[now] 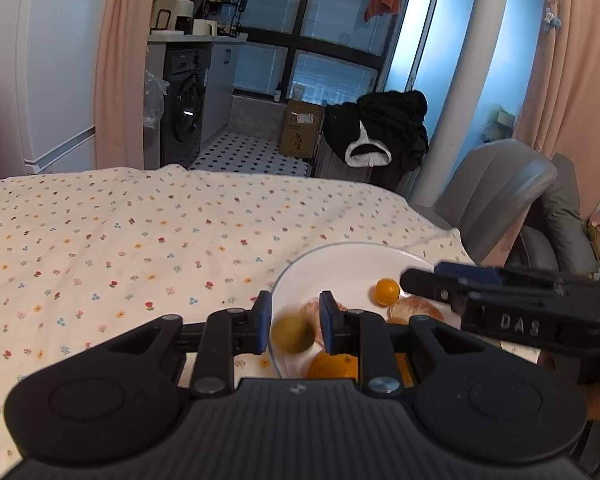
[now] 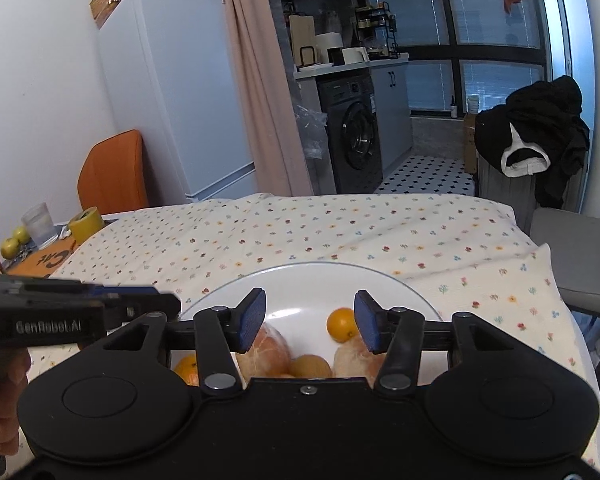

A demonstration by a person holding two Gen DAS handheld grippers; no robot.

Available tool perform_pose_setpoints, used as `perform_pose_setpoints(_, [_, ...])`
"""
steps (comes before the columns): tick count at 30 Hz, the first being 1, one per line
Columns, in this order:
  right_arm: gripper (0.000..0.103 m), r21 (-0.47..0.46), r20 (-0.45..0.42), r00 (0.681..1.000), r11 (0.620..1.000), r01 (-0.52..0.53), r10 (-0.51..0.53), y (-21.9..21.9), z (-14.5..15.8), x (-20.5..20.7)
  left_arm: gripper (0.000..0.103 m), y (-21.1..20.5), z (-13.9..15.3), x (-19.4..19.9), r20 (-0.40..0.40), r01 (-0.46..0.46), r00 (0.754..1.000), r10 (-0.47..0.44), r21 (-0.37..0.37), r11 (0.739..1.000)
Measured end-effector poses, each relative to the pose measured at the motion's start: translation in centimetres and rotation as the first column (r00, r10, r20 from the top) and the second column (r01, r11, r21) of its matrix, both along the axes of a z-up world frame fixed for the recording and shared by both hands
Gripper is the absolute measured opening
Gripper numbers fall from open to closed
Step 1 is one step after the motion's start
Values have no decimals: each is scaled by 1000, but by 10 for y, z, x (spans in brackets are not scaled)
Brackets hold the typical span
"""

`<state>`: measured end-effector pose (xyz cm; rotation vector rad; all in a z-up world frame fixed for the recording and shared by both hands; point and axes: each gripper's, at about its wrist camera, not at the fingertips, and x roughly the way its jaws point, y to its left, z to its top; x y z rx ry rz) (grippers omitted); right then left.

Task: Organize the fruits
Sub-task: 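Open both grippers to release the pomelo piece and brown fruit on the plate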

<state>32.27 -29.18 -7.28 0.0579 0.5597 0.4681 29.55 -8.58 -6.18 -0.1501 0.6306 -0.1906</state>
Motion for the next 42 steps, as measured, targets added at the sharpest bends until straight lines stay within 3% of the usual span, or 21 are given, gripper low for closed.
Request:
perform_pose_setpoints(8, [59, 26, -18, 1000, 1000, 15, -15, -4, -2, -9, 29, 8, 7, -10, -4, -26, 1000, 26, 15, 1000])
perform_pose_setpoints(17, [65, 28, -16, 1000, 1000, 6, -5, 0, 2, -27, 56, 23, 23, -36, 25, -67, 997, 66, 31, 997])
perform_pose_setpoints(29, [75, 34, 4, 1000, 999, -19, 19, 15, 15, -53, 72, 49, 36, -71, 50, -136, 990, 134, 33, 990])
perform_pose_setpoints(42, [96, 26, 24, 999, 998, -49, 49, 32, 23, -77, 88, 69, 39, -105, 63, -216, 975, 212, 70, 974])
